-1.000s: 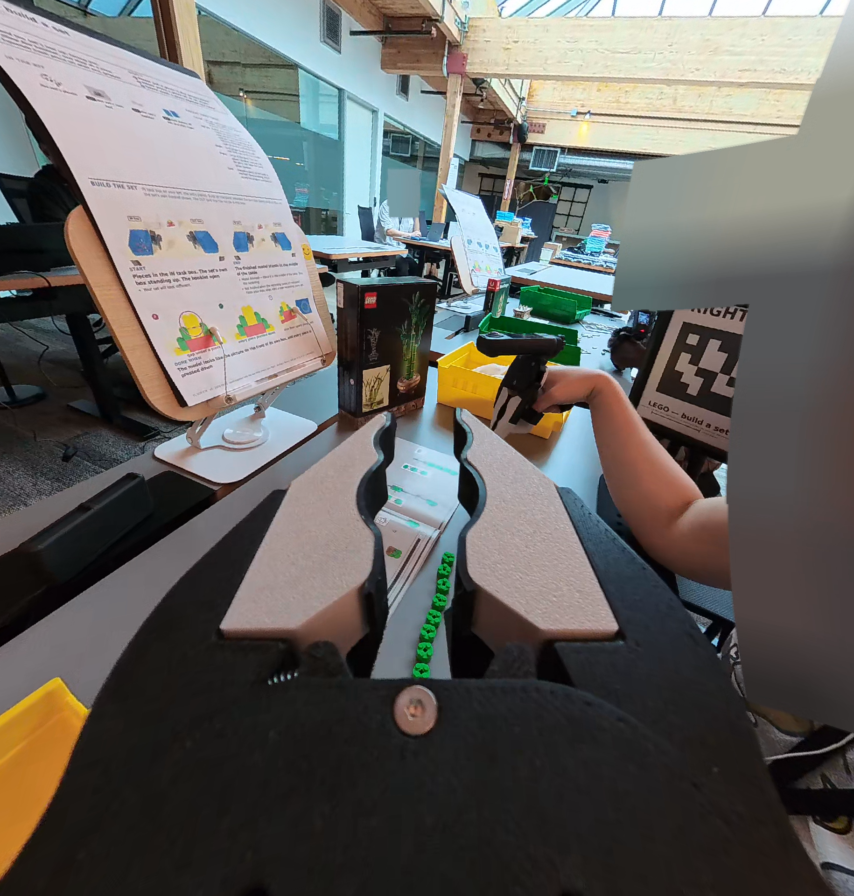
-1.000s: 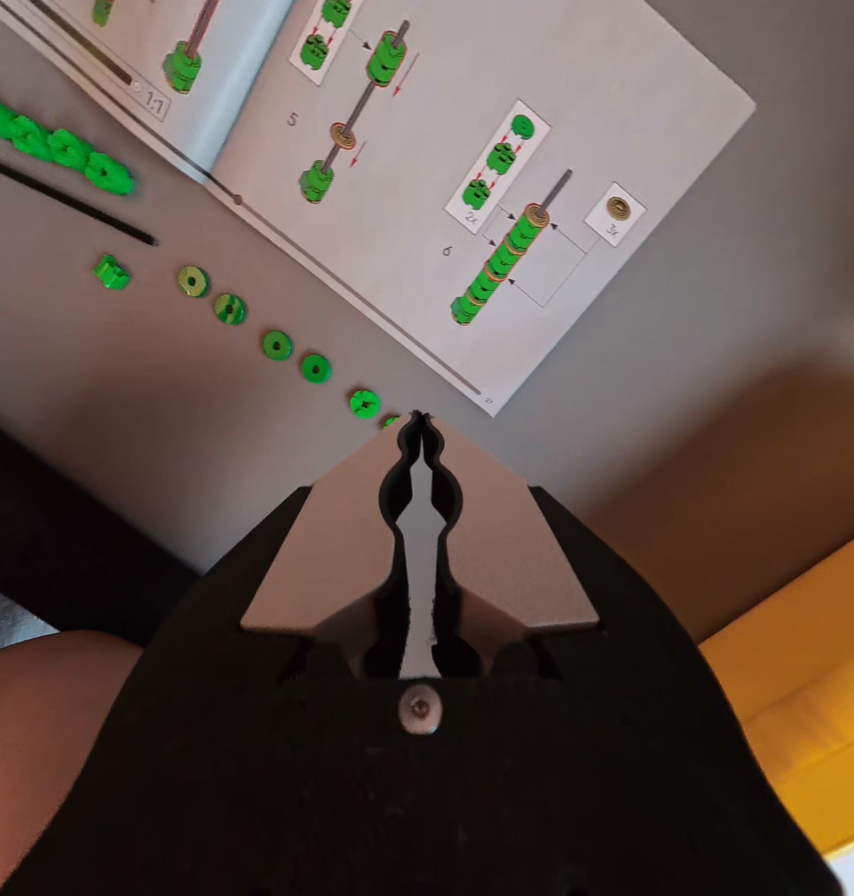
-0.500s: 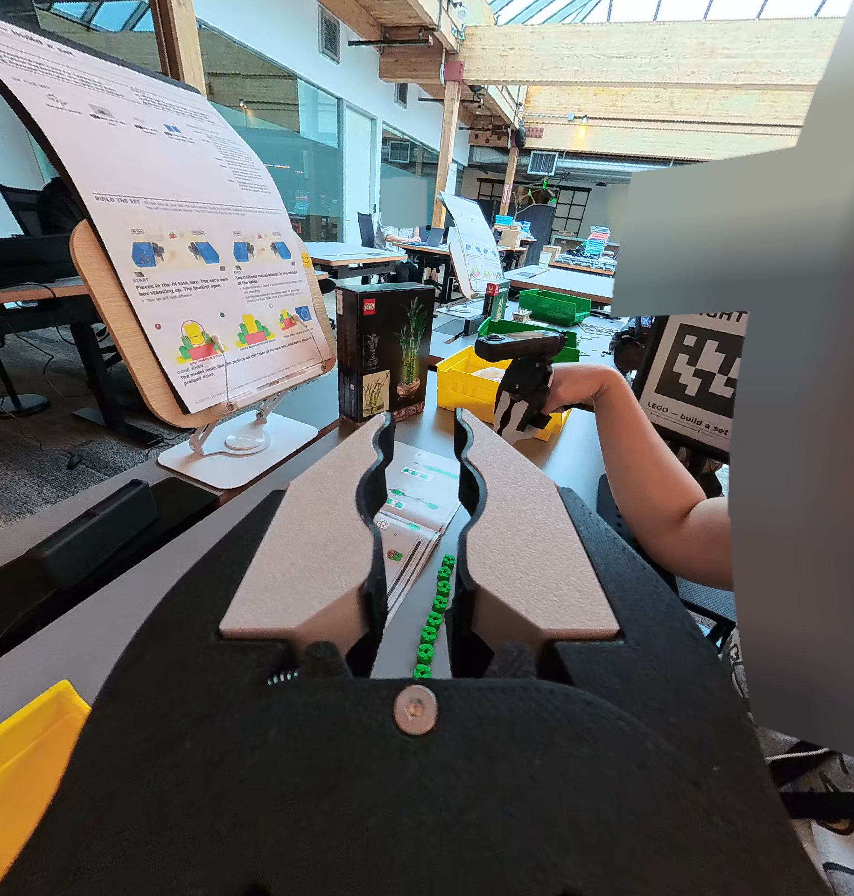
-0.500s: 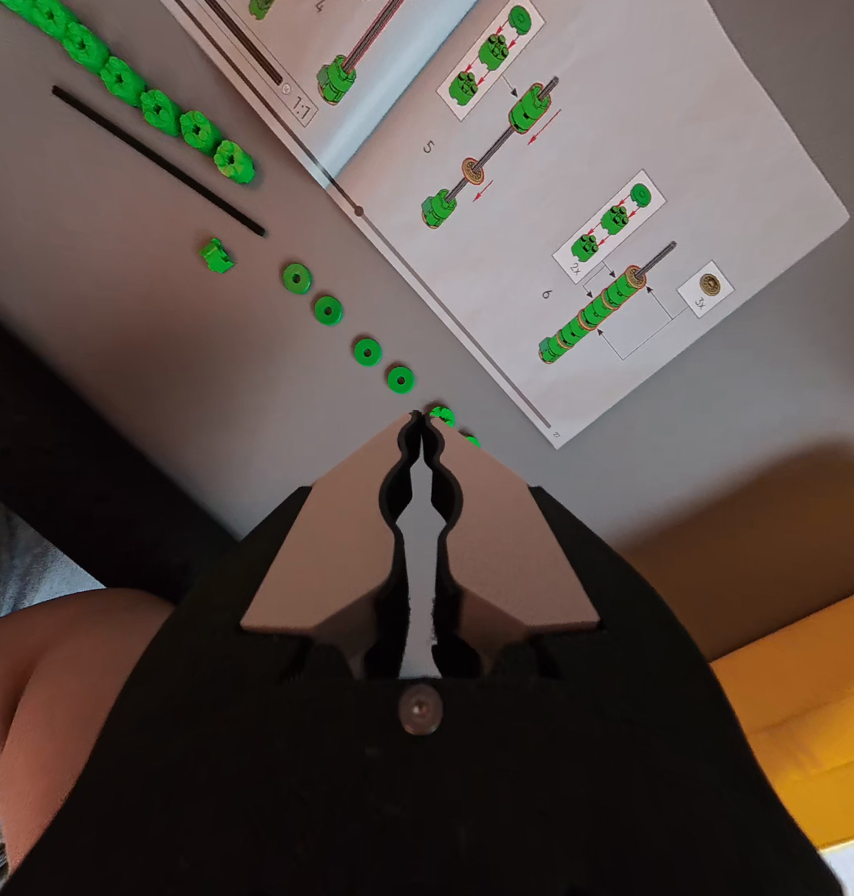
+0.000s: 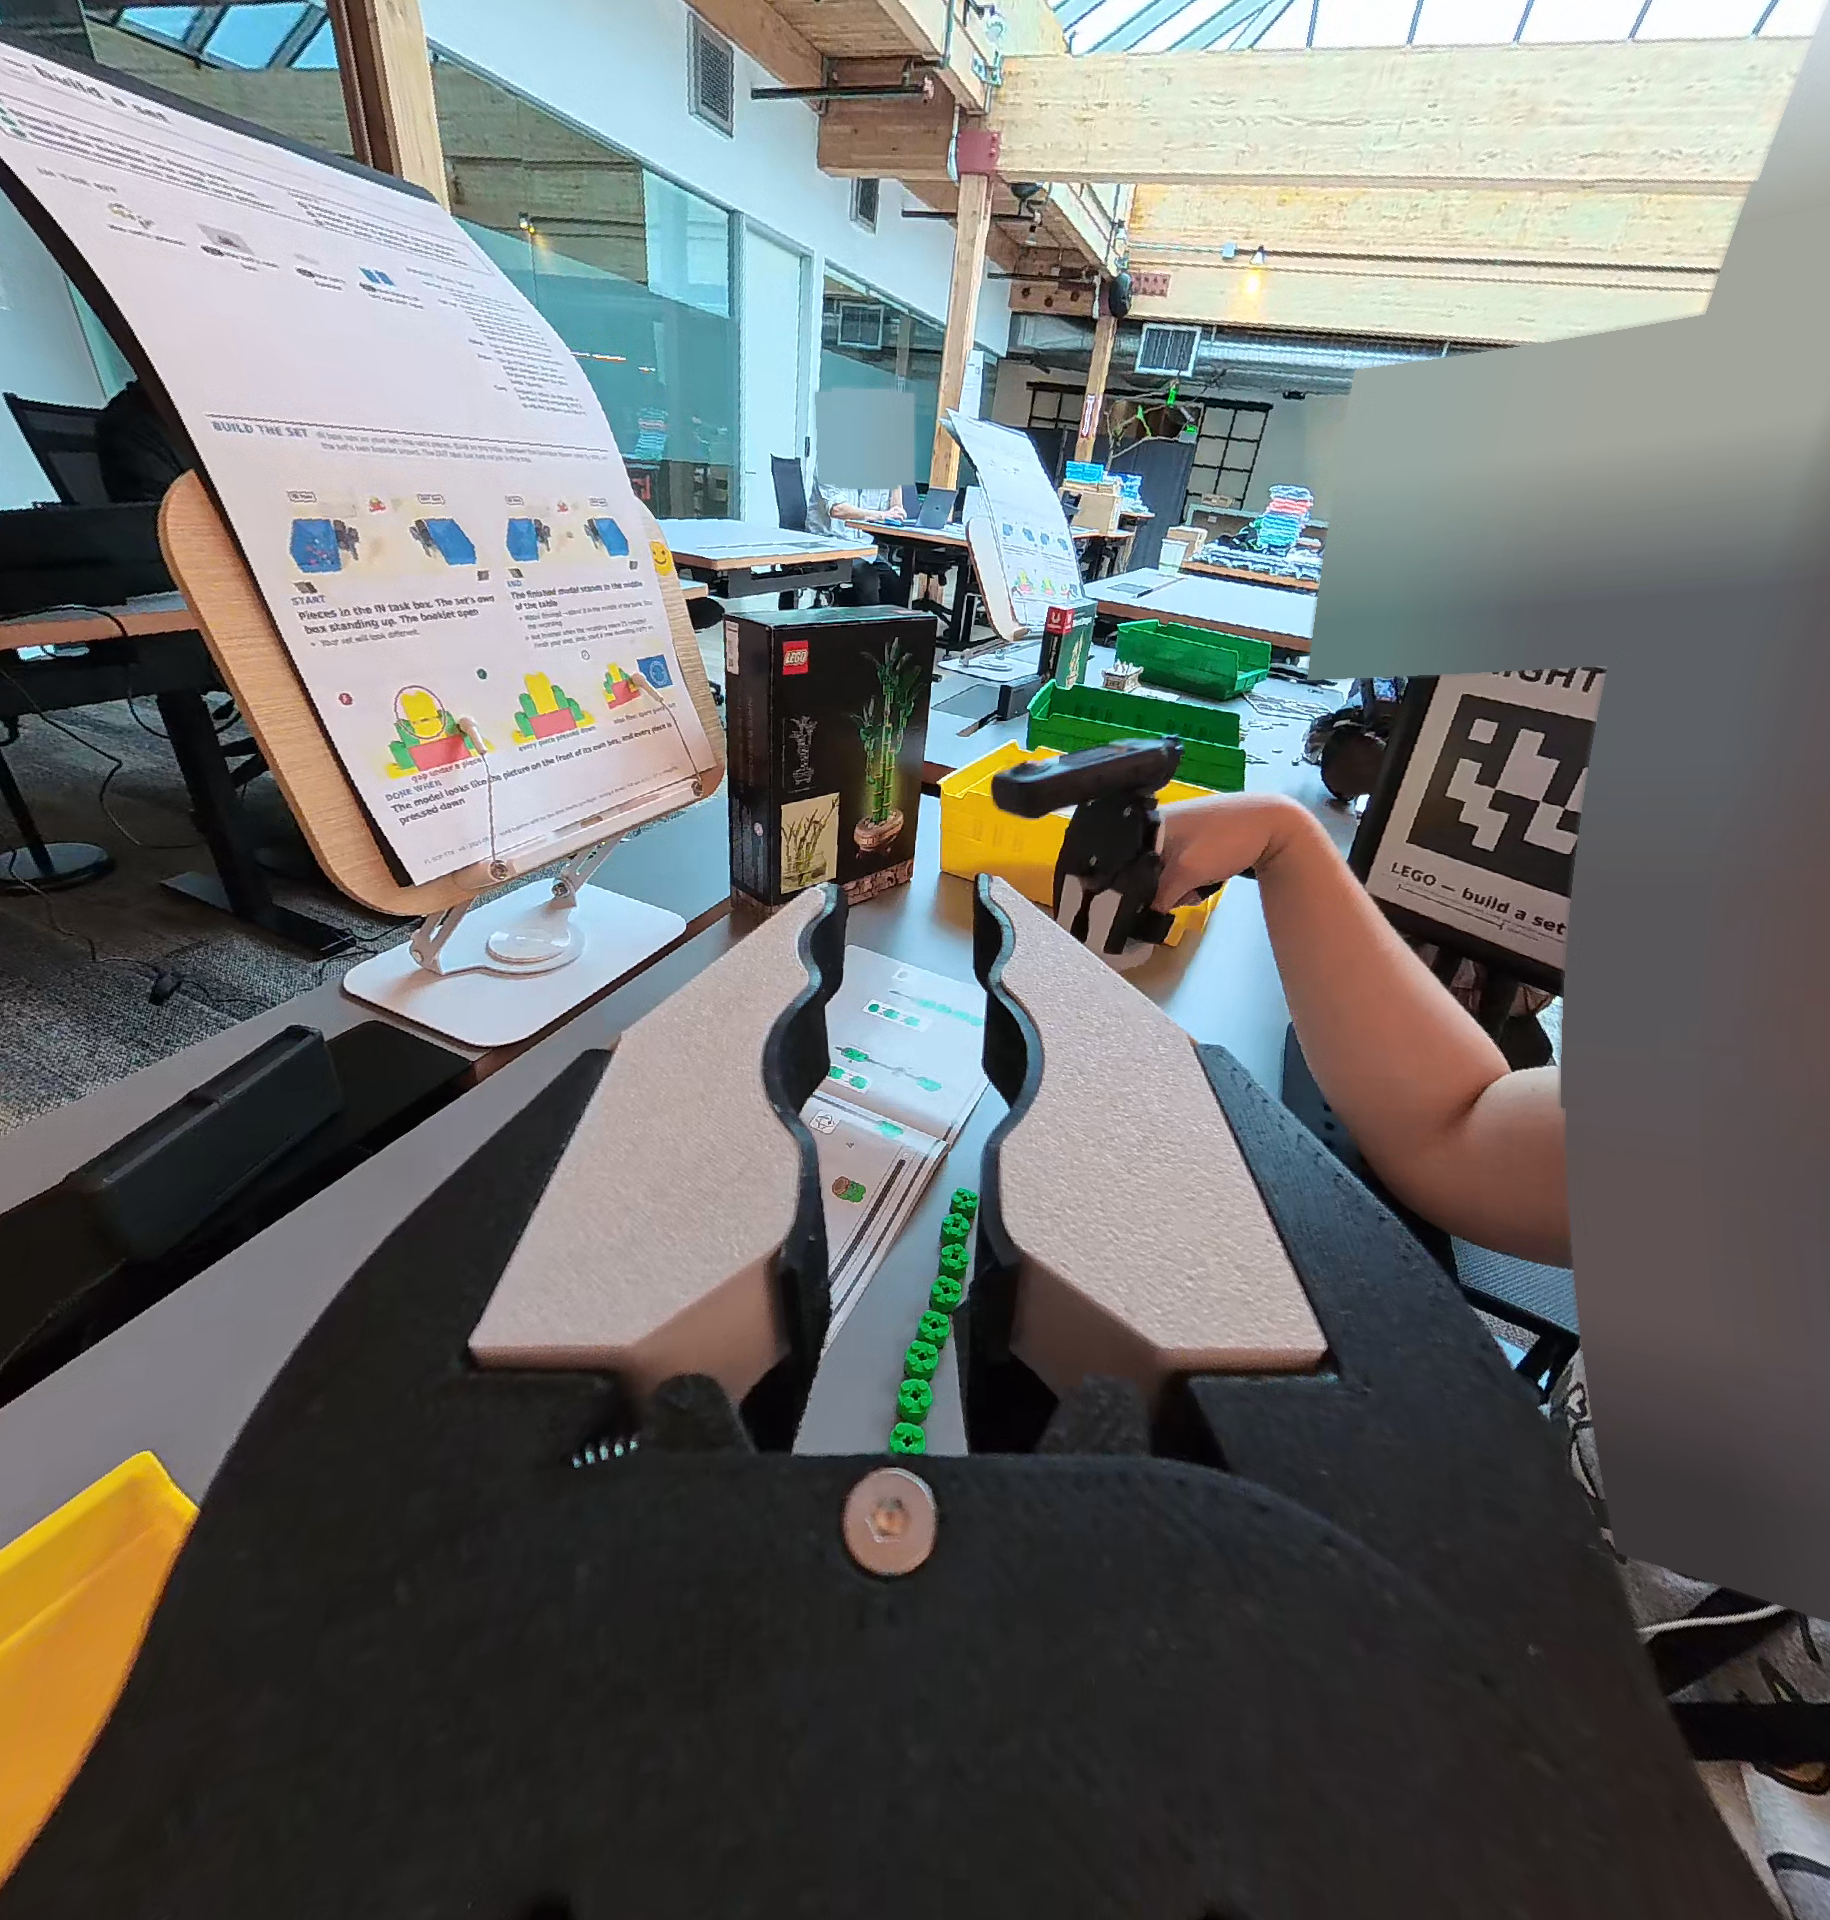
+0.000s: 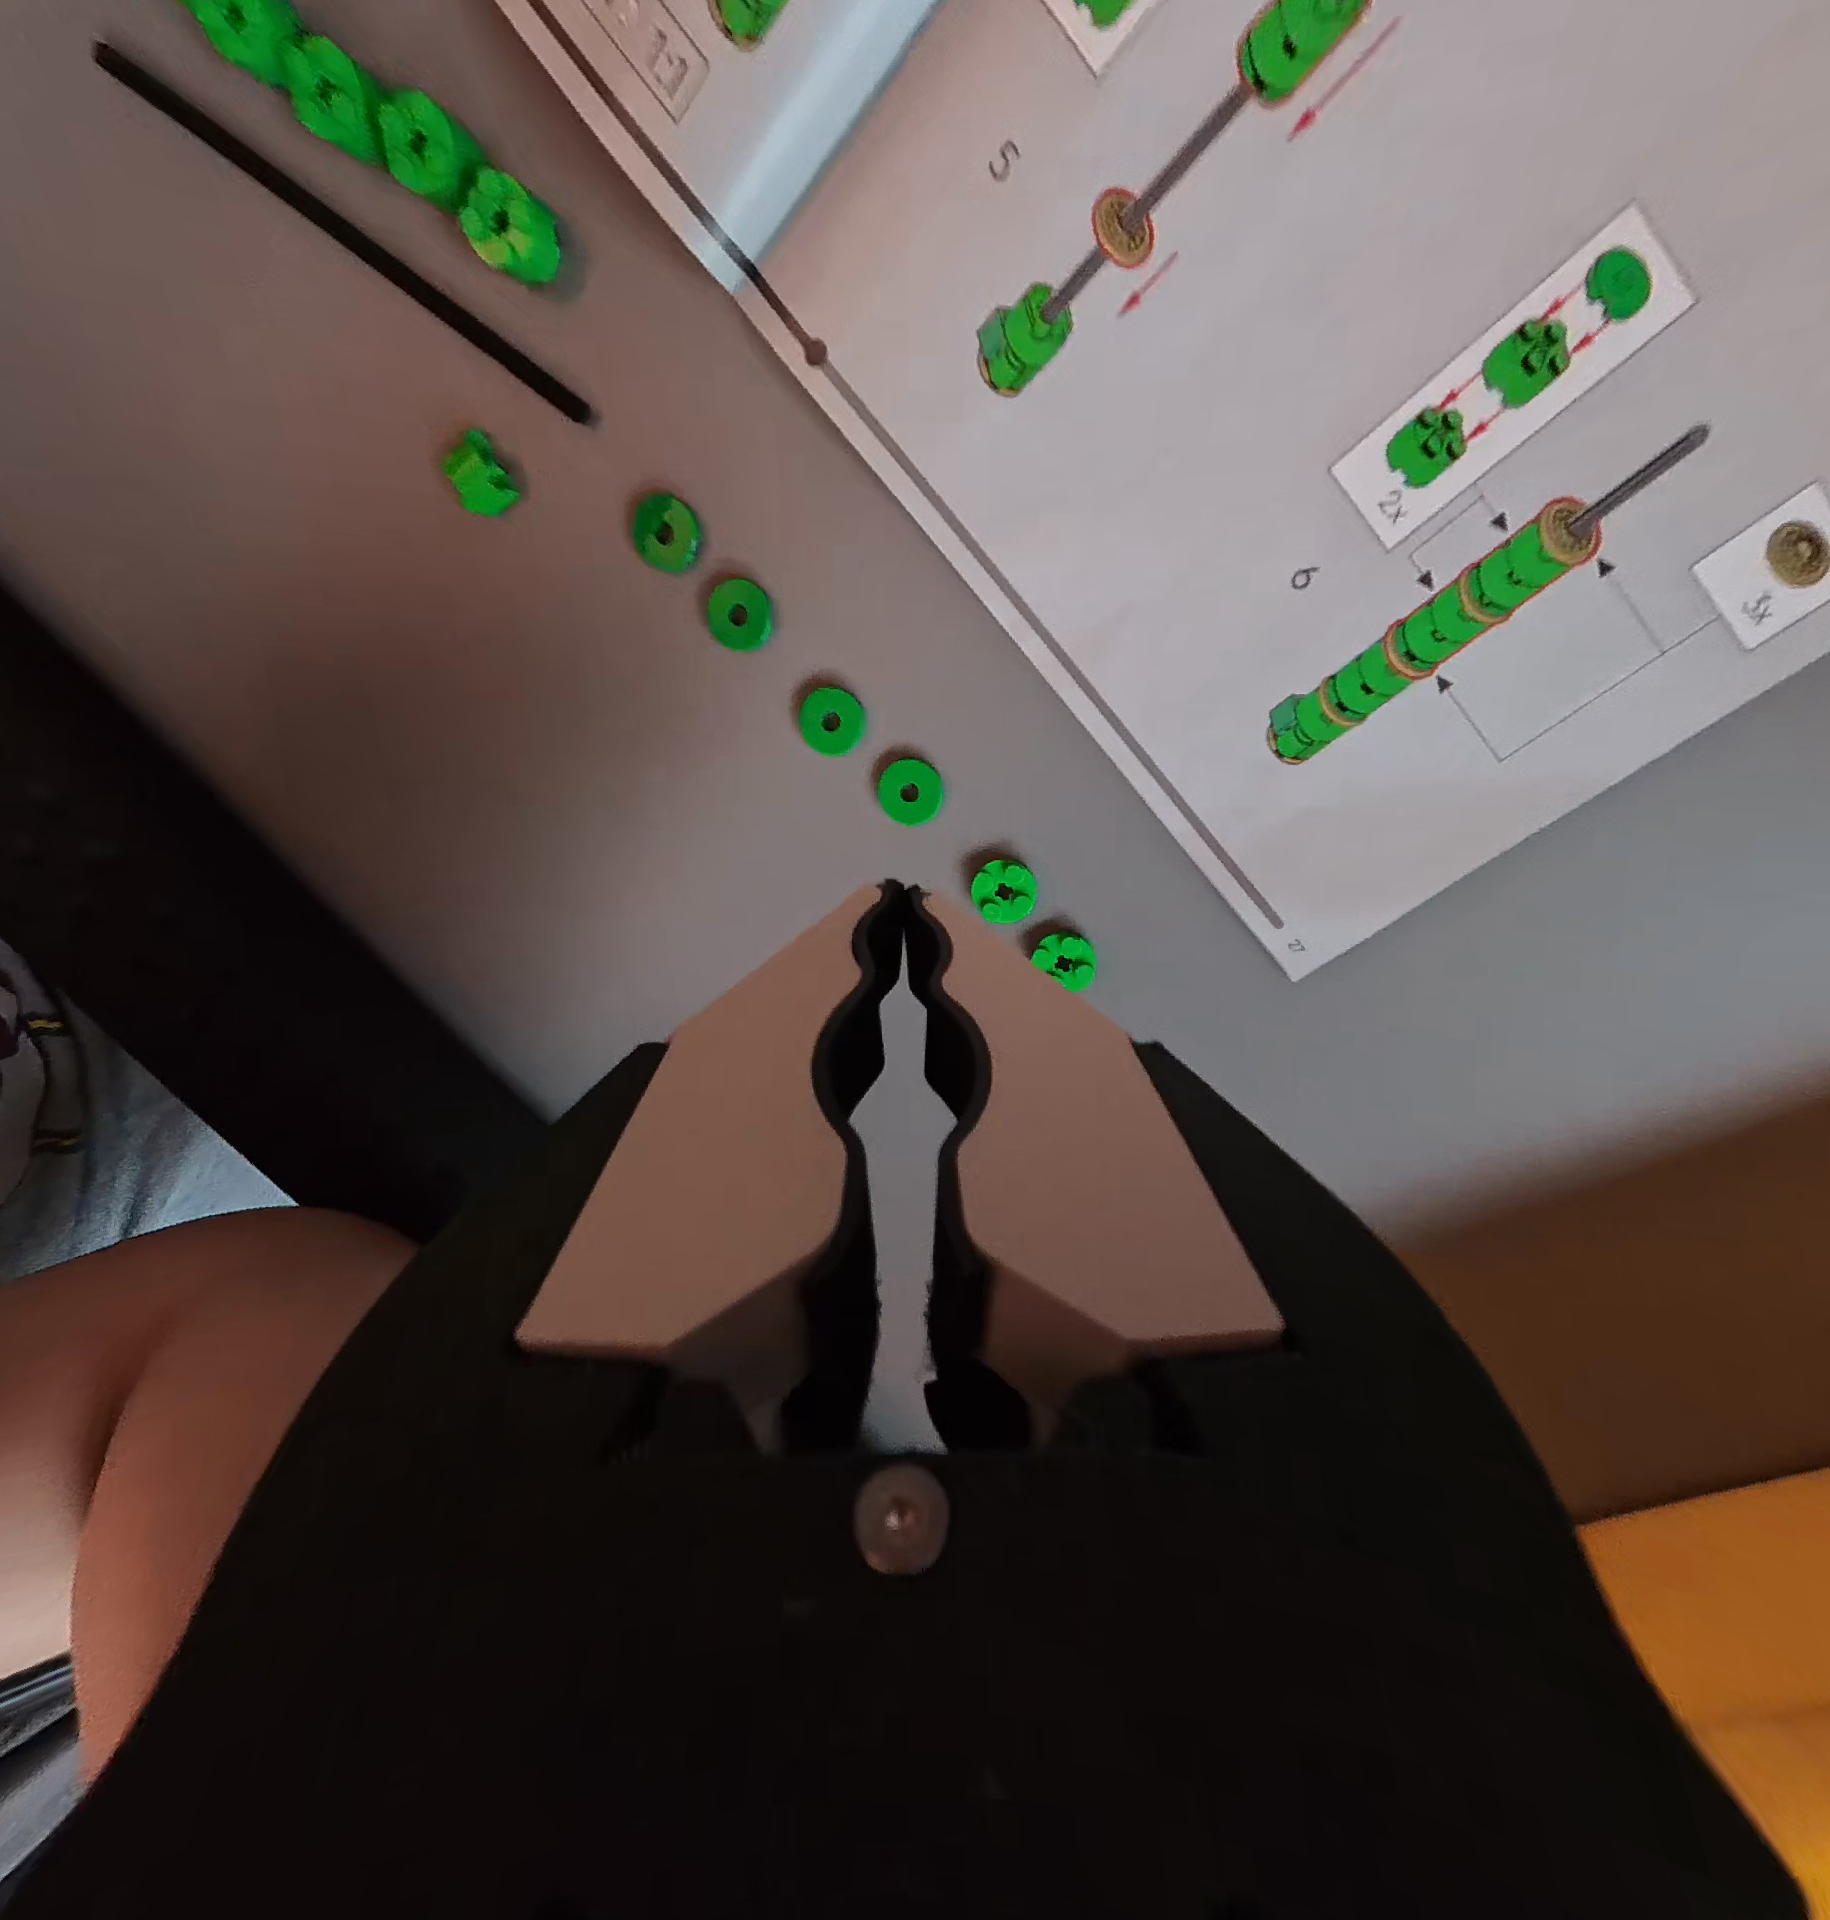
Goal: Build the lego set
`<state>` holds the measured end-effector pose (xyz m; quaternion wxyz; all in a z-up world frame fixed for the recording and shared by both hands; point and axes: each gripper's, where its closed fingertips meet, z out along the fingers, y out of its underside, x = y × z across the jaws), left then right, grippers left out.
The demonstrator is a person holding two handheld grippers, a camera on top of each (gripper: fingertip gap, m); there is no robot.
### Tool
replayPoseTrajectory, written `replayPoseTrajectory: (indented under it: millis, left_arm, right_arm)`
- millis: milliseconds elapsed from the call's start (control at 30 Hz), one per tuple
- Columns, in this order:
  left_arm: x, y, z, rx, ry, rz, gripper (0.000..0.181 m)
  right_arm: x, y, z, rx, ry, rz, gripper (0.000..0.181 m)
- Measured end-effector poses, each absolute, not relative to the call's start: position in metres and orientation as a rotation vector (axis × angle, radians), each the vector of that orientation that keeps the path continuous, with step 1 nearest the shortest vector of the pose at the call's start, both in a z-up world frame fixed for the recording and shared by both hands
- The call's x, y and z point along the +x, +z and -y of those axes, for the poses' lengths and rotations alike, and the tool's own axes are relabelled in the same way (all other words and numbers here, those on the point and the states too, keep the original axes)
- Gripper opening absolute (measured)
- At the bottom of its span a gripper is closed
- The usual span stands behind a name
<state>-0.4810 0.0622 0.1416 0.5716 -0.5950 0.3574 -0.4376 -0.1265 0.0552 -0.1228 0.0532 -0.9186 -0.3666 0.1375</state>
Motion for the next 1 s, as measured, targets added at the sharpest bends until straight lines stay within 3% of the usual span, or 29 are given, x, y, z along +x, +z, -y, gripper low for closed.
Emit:
replayPoseTrajectory:
  millis: [1000]
  left_arm:
    - [-0.481,0.141,-0.062,-1.403,-1.021,-0.847,0.023]
  right_arm:
    - [-0.128,-0.116,-0.054,-2.771,0.411,1.108,0.0]
